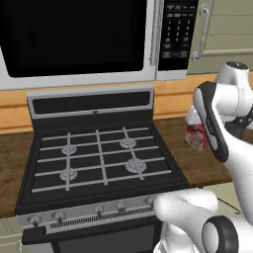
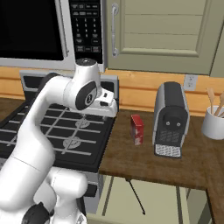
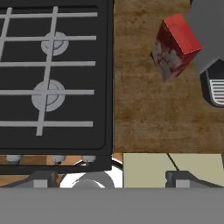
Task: Pick the ladle from the drawer and place it on the counter.
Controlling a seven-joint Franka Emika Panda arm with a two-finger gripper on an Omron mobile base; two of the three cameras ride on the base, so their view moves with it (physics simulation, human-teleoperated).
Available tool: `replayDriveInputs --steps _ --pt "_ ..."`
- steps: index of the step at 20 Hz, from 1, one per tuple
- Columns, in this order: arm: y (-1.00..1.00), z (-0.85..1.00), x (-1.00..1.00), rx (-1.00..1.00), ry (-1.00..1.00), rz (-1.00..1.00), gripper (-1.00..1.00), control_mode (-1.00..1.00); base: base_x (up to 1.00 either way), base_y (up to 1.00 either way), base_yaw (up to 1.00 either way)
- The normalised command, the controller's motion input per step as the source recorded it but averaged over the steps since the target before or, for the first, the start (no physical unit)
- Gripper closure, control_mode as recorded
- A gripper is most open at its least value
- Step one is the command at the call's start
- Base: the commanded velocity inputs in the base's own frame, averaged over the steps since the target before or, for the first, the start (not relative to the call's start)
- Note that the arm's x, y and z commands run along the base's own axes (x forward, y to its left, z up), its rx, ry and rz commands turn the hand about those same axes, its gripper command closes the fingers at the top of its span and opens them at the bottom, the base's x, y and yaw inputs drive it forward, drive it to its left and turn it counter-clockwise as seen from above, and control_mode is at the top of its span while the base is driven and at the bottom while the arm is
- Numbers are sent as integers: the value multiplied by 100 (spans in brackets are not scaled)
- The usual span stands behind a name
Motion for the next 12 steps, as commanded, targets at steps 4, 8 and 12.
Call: replayDriveInputs --steps 4,8,12 --pt "-77 -43 -33 0 2 -7 -100 -100 0 0 0" --pt "-77 -58 -44 0 0 -8 -100 -100 0 0 0" --pt "-79 -76 -62 0 1 -6 -100 -100 0 0 0"
